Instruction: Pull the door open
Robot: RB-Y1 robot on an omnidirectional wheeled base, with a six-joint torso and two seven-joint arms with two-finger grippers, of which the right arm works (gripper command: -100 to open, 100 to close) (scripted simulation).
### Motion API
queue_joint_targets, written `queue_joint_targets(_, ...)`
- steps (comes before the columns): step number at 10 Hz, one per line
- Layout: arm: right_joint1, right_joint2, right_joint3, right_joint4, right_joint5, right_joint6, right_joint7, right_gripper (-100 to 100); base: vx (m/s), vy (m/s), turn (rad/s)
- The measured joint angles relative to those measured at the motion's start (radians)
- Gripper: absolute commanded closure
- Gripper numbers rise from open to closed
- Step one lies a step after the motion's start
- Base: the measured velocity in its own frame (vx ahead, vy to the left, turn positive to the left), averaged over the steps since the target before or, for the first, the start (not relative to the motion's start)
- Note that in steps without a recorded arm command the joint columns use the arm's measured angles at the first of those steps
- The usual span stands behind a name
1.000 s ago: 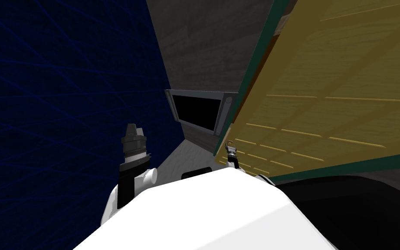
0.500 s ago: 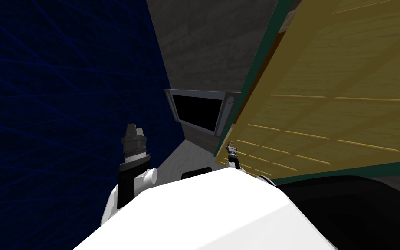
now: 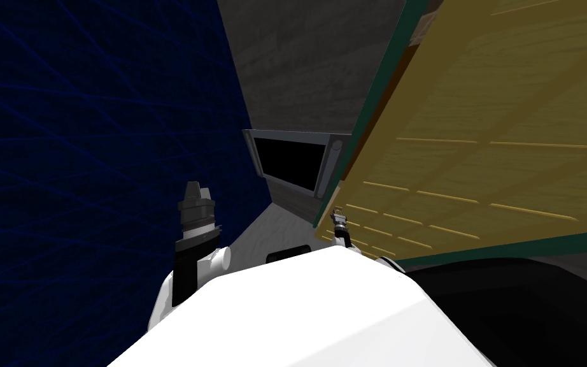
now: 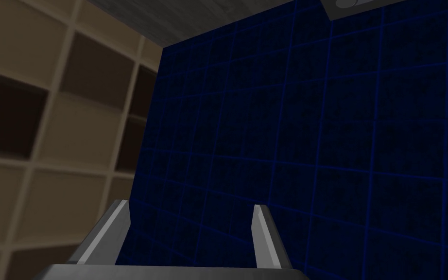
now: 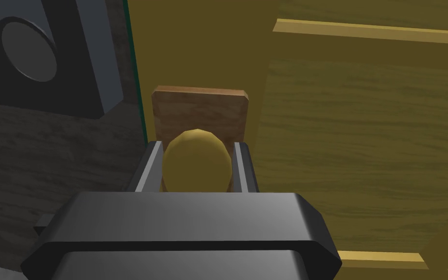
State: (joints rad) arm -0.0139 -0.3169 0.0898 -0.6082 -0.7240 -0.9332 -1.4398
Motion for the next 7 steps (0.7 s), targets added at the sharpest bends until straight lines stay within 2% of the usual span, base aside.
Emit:
queue_joint_targets(3, 0.019, -0.006, 0.032, -0.038, 0.018, 0.021, -0.013, 100, -0.257, 0.001, 0.062)
queue_joint_targets(4, 0.007, -0.005, 0.051, -0.016, 0.030, 0.012, -0.029, 100, -0.284, -0.002, 0.079)
queue_joint_targets(5, 0.004, -0.012, 0.067, -0.014, 0.039, 0.011, -0.047, 100, -0.245, 0.012, 0.058)
queue_joint_targets(6, 0.009, -0.017, 0.079, -0.026, 0.046, 0.018, -0.055, 100, -0.101, 0.009, 0.021)
queue_joint_targets(7, 0.012, -0.015, 0.083, -0.027, 0.048, 0.022, -0.056, 100, -0.170, 0.004, 0.056)
